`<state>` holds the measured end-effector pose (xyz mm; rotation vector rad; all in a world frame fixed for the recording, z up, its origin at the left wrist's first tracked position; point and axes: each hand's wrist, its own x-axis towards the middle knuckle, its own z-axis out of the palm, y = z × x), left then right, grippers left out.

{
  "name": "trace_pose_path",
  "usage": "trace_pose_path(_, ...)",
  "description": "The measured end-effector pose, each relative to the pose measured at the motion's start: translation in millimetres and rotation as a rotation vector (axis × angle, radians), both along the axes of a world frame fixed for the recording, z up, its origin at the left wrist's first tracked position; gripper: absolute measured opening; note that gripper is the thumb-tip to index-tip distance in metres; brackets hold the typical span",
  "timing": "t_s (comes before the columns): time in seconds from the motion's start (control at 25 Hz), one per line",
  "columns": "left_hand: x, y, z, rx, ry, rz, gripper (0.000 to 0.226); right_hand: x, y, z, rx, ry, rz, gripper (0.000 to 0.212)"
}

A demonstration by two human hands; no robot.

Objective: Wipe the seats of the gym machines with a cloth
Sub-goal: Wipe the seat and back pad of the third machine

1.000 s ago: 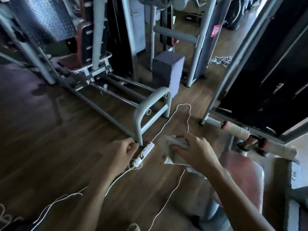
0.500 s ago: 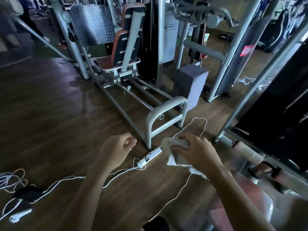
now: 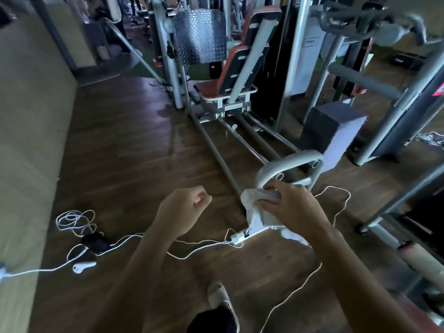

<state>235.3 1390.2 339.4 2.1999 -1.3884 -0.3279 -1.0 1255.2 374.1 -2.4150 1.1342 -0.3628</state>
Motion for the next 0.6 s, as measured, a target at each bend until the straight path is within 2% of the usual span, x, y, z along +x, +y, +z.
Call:
trace_pose_path(0.16, 79.1, 8.4, -6.6, 0.062, 0.000, 0.110, 0.031, 103.7, -13.0, -5.0, 0.027, 0.028, 0.130, 0.041)
trace_pose_path(0.28, 163.4, 12.5, -18.7, 0.067, 0.018, 0.208, 0.029, 206.3, -24.5, -8.8, 0.040, 0.049, 0.234, 0.044)
trace_pose_path(0.44, 281.0, 11.7, -18.6, 0.078, 0.102, 0.285, 0.027, 340.4, -42.0, -1.6, 0.126, 0.049, 0.276, 0.031)
trace_pose_path(0.6, 376.5, -2.8, 1.0, 0.055, 0.059, 0.330, 0.019, 440.1, -56.5, 16.0, 0.180, 0.031, 0.315, 0.024)
